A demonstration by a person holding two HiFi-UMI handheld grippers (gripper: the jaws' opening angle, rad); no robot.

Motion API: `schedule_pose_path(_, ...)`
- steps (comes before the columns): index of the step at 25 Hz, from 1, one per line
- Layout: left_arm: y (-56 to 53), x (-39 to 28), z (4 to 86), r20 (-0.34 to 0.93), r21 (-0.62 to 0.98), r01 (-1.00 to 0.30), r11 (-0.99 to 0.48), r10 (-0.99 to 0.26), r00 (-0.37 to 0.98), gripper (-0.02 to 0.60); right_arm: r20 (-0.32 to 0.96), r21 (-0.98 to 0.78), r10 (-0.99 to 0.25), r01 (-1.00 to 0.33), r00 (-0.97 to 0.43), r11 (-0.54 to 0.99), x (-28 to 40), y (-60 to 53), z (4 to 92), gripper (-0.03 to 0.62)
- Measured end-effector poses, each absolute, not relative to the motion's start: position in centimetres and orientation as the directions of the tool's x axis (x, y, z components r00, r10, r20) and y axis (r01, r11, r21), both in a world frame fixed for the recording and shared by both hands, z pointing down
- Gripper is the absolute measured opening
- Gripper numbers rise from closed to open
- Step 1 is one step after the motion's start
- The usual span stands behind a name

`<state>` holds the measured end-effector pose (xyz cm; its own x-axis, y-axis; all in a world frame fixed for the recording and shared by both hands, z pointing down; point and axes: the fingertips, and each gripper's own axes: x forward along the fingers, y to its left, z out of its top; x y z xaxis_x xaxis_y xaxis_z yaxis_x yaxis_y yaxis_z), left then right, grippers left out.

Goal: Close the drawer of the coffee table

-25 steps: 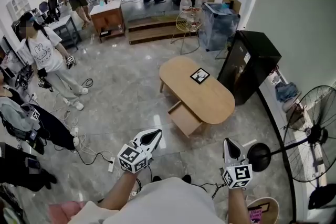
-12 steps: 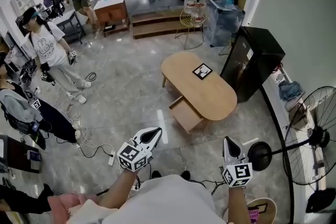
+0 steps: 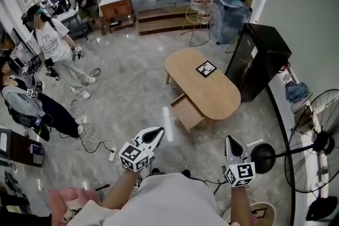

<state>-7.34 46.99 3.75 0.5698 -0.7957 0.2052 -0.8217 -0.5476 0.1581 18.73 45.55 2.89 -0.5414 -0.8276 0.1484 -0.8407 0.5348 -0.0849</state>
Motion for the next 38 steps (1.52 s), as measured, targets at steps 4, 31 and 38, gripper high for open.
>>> schedule_pose_path(4, 46.9, -6.0, 4.5, 0.213, 0.162, -0.834, -0.527, -0.807, 0.551, 0.006, 0.152, -0.098, -0.814, -0.828, -0.561, 0.553, 20.0, 45.0, 3.8, 0.011)
schedule_pose_path(31, 35.3, -14.6, 7.0, 0.217, 0.225, -0.794, -0.565, -0.765, 0.606, 0.006, 0.221, -0.075, -0.829, -0.856, -0.514, 0.511, 10.5, 35.3, 5.6, 0.011)
schedule_pose_path(38, 29.8, -18.1, 7.3, 0.231, 0.237, -0.743, -0.626, -0.706, 0.669, 0.006, 0.246, -0.083, -0.863, -0.896, -0.442, 0.436, 6.7, 31.5, 5.9, 0.011)
